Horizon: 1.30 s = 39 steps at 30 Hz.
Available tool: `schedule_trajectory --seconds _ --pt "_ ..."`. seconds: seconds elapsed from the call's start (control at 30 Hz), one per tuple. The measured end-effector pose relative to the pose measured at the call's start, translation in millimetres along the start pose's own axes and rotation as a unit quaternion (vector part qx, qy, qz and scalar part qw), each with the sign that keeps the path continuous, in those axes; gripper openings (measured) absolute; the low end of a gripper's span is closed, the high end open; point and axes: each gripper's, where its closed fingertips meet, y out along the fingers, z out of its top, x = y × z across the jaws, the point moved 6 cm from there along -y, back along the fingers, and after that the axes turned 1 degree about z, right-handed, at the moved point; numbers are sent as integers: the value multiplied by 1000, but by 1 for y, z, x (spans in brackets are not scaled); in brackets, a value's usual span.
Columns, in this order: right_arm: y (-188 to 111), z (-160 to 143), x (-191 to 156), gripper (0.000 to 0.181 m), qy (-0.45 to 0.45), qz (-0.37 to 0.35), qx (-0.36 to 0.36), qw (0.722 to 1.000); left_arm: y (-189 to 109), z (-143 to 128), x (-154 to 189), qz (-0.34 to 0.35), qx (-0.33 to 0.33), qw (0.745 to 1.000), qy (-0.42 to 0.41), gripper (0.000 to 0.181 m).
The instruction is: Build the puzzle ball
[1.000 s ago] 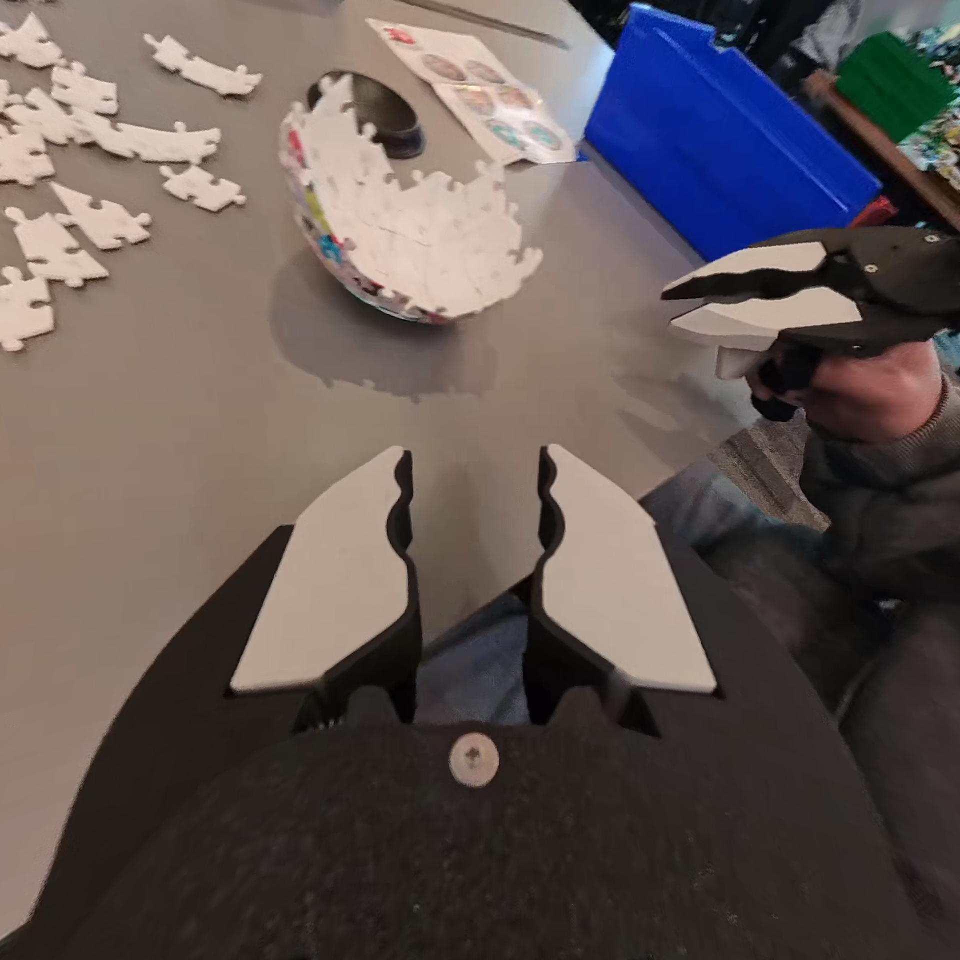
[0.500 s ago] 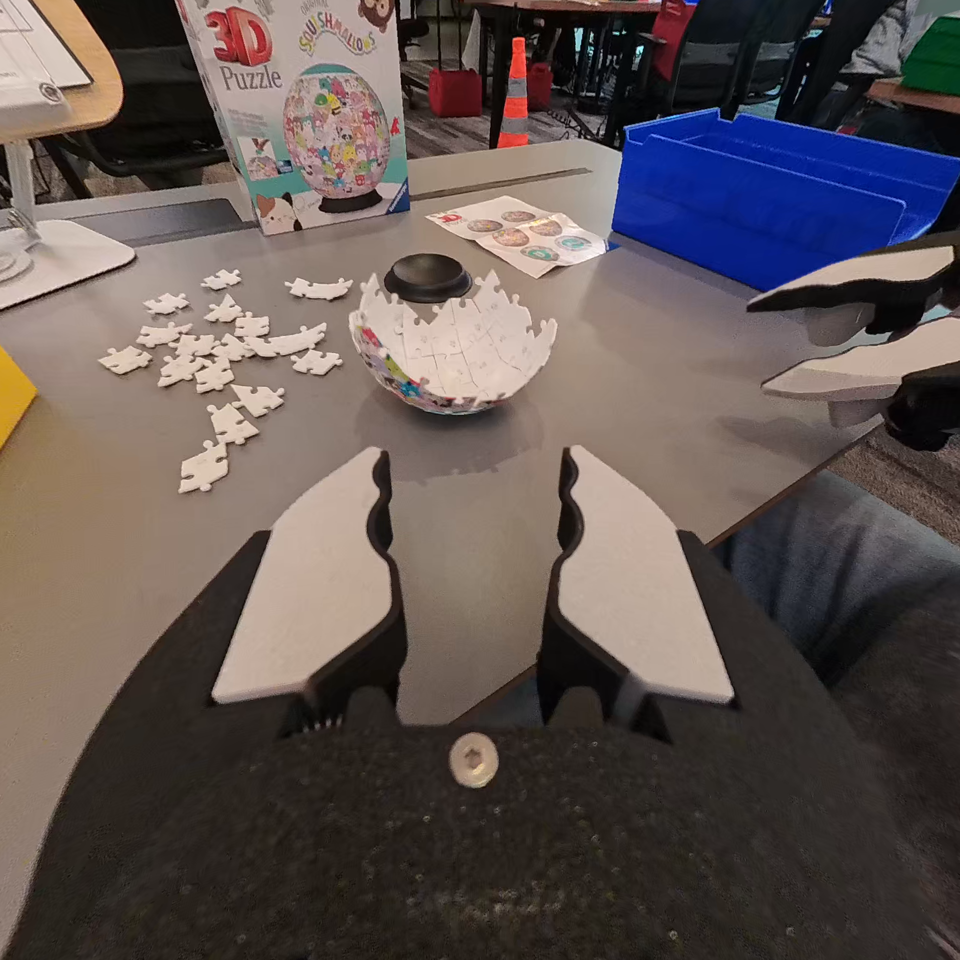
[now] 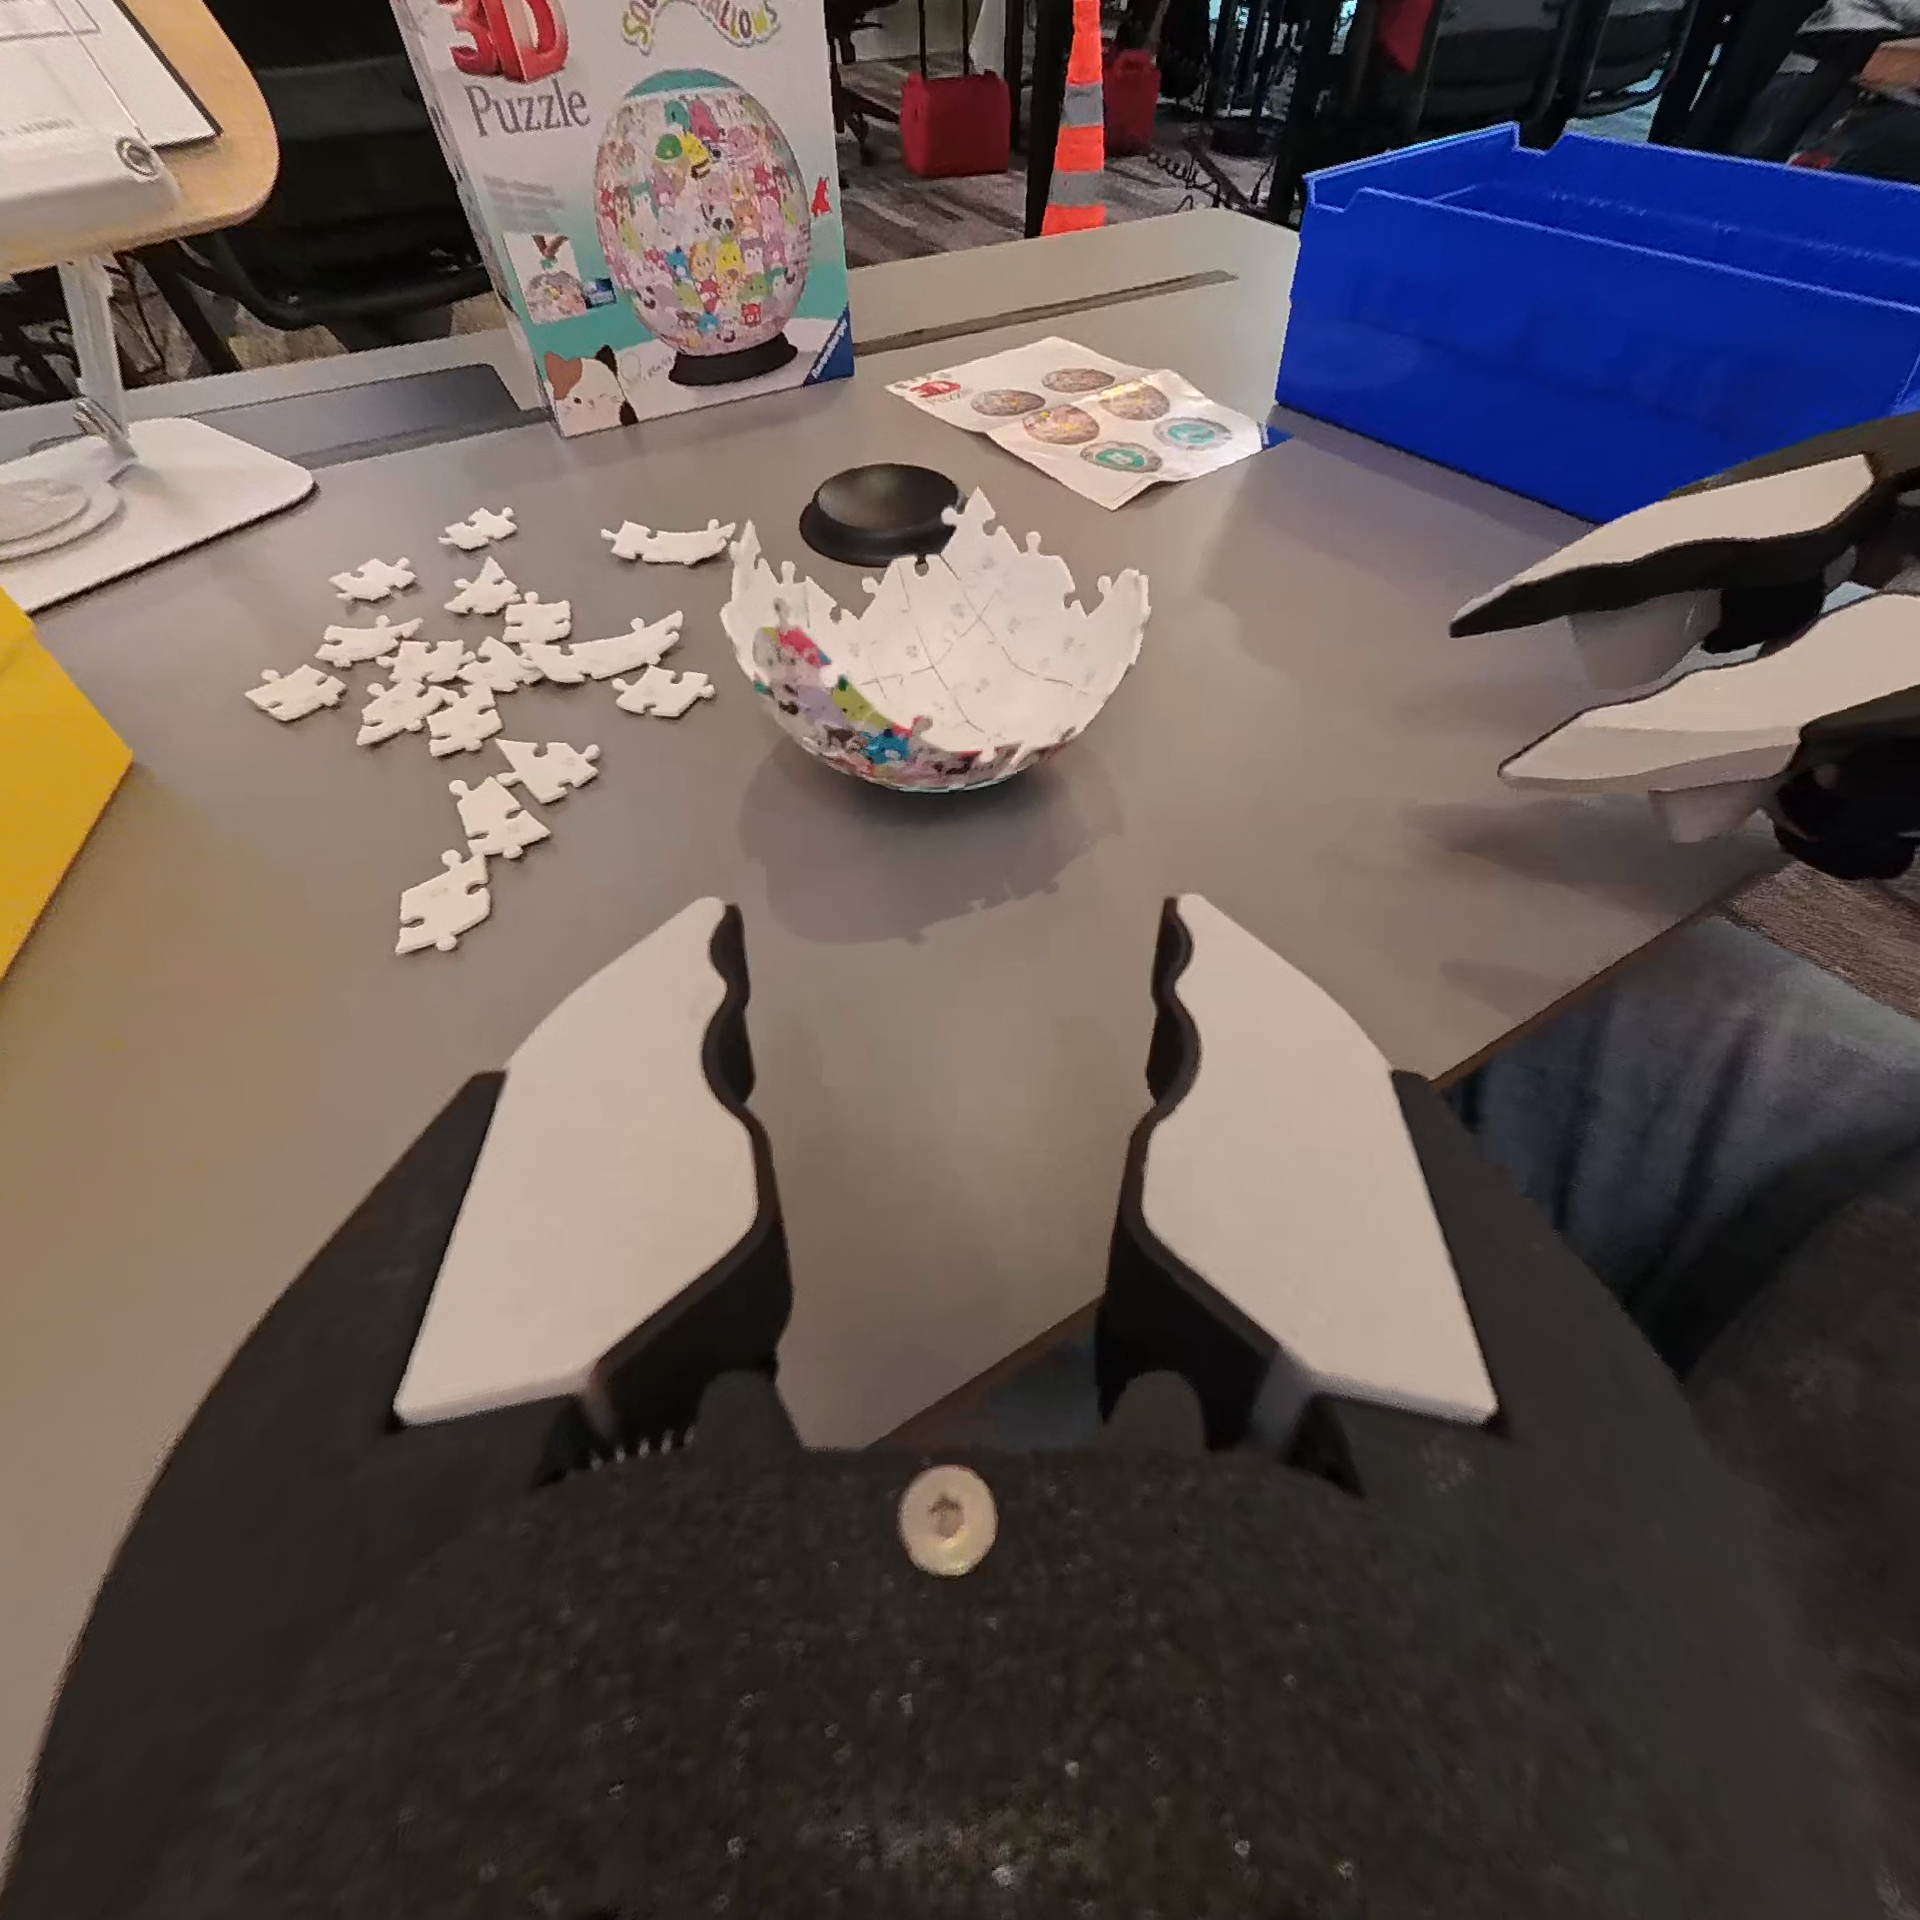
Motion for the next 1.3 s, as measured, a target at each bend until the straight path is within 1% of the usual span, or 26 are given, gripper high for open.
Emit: schedule_trajectory --seconds 0.03,0.1,0.2,0.4,0.47,0.57,0.67,0.73,0.8,0.87,0.93,1.07,1.17,1.2,1.23,1.27,1.3 --pt "2 1 1 63 -1 1 1 1000 -1 0 0 -1 -1 1000 -5 72" --pt "5 3 3 62 0 6 3 1000 -4 1 0 -6 4 1000 -14 73" --pt "9 6 6 60 12 21 5 1000 -6 -4 -2 -2 -11 1000 -27 76" --pt "17 15 7 55 62 63 23 996 -23 -13 -4 14 -23 999 -43 69" --pt "20 16 8 54 68 64 22 995 -29 -16 -6 24 -24 998 -47 68" --pt "25 19 5 53 52 66 18 996 -35 -20 -9 39 -31 997 -53 68" --pt "35 22 -8 52 28 84 10 996 -39 -23 -11 46 -35 997 -58 67" --pt "44 28 -20 53 0 110 18 994 -40 -26 -11 51 -43 996 -60 67" --pt "56 36 -28 54 -36 118 28 992 -39 -26 -11 50 -46 996 -60 67" --pt "68 40 -28 56 -55 108 24 992 -38 -26 -11 49 -46 996 -58 67" --pt "76 38 -22 59 -44 93 4 995 -36 -27 -10 47 -53 996 -55 67" --pt "73 37 -7 58 -24 64 2 998 -31 -28 -7 37 -58 997 -47 68" --pt "71 38 4 58 -12 56 7 998 -26 -28 -5 29 -64 997 -40 68" --pt "70 38 4 52 -3 70 4 998 -25 -28 -4 27 -66 997 -38 68" --pt "67 38 0 37 4 96 2 995 -23 -28 -3 25 -66 997 -36 68" --pt "65 39 -4 34 9 115 8 993 -22 -27 -2 23 -66 997 -34 68" --pt "64 41 -7 39 10 123 20 992 -21 -27 -1 21 -65 997 -33 68"
